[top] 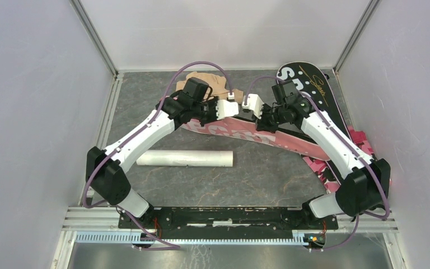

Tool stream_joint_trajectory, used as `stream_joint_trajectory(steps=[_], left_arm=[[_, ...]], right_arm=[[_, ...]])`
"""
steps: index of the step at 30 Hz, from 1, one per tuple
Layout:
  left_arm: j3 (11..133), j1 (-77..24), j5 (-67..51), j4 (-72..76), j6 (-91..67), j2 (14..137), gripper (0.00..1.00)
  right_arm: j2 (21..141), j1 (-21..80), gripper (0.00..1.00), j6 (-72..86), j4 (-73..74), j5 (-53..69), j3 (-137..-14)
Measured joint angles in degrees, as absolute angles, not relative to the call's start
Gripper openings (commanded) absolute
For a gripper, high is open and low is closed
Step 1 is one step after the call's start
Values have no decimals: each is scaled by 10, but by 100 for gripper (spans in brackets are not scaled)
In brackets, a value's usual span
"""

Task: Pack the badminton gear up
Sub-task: Adjust the racket bag at the center of the board.

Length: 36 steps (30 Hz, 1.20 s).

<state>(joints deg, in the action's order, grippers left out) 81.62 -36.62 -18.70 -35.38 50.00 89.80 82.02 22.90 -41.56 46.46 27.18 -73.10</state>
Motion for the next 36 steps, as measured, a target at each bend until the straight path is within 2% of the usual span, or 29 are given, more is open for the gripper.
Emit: stream_joint_trajectory(steps=[2,9,15,23,36], left_arm=[[809,-361,-198,-346,494,886,25],[795,-348,-227,-340,488,845,55],[795,-338,-252,-351,502,829,69],[802,-332,-276,-406,562,838,72],[937,-248,-313,-566,667,961,65]], right_arm=[[824,229,0,-432,470,265,-743],[852,228,0,-502,478,260,-749],[857,224,0,-539,476,271,-739],[845,222,0,-559,456,282,-701],[809,215,0,-574,434,282,-650]])
